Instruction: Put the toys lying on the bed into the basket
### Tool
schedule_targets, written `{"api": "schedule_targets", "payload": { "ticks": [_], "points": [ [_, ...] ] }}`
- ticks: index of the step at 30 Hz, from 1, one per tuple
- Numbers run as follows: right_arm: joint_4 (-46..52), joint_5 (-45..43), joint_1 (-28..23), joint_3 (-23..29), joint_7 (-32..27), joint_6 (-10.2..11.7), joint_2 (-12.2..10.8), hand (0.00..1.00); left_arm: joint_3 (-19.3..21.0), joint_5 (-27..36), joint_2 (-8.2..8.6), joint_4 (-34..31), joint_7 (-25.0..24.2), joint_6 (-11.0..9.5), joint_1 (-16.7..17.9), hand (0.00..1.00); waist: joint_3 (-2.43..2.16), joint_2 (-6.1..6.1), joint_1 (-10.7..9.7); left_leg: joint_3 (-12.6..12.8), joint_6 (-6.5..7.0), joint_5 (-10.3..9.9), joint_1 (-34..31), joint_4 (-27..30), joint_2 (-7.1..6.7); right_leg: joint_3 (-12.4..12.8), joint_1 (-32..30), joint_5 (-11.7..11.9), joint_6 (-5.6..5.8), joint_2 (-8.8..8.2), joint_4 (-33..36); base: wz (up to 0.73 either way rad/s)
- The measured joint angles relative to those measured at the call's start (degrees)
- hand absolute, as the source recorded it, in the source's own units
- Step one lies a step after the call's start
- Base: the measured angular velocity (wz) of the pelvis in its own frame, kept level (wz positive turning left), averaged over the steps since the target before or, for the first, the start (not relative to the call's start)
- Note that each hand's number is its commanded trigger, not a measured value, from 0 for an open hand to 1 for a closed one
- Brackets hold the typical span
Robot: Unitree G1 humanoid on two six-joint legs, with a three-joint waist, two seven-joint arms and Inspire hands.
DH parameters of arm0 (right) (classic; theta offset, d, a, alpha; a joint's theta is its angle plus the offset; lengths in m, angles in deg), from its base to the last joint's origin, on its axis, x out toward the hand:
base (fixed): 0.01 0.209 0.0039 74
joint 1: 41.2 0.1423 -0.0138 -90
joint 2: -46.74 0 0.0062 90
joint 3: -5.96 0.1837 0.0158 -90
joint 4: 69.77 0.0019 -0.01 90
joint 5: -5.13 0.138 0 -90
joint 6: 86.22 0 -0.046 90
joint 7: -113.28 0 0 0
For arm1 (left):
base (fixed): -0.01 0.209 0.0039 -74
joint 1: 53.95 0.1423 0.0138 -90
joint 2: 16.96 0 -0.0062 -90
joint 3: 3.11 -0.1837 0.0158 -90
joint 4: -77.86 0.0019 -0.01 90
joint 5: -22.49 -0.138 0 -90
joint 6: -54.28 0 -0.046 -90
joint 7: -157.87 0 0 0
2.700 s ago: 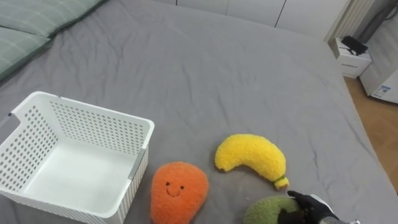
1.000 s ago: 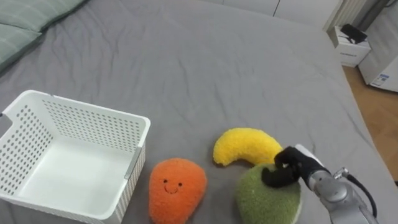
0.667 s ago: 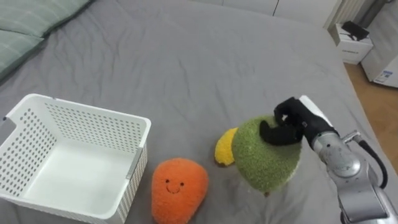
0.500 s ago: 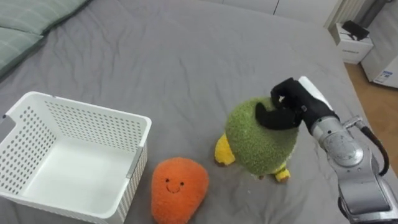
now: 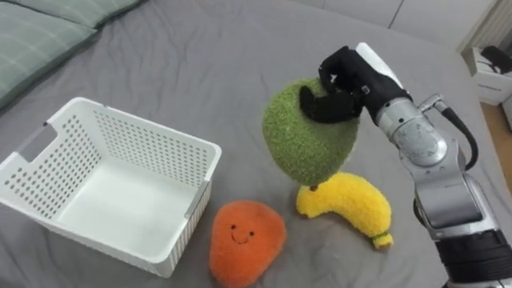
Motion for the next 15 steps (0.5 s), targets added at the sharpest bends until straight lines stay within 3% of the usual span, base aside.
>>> {"api": "schedule_targets", "payload": {
  "ticks": [4,9,15],
  "points": [
    [0.0,-0.1,2.1,-1.5,-3.0,-0.2,-1.4,1.0,0.0,0.0,-0.31,-0.2,0.0,0.1,0.1,0.0,0.0,-0.03,2.7,-1.6,0.2,0.5,-0.7,0.0,-0.47,-3.1,0.1,0.1,0.1,-0.44,0.0,0.19],
    [-2.2,0.2,5.4,-6.3,-4.2,-0.2,-1.6,1.0,0.0,-0.4,-0.43,-0.2,0.0,0.3,-0.1,0.0,0.1,-0.49,5.0,-4.2,0.32,1.0,-2.0,0.5,-1.11,-5.6,0.1,0.0,0.2,-0.82,0.0,0.28],
    [-7.2,0.4,7.8,-9.0,-7.2,-0.2,-3.9,1.0,0.0,-0.5,-0.44,-0.6,-0.1,0.3,-0.5,0.0,0.17,-1.01,7.9,-7.7,0.27,1.5,-3.9,2.0,-1.91,-7.9,0.4,-0.1,0.41,-1.01,0.0,0.33]
  ]
}}
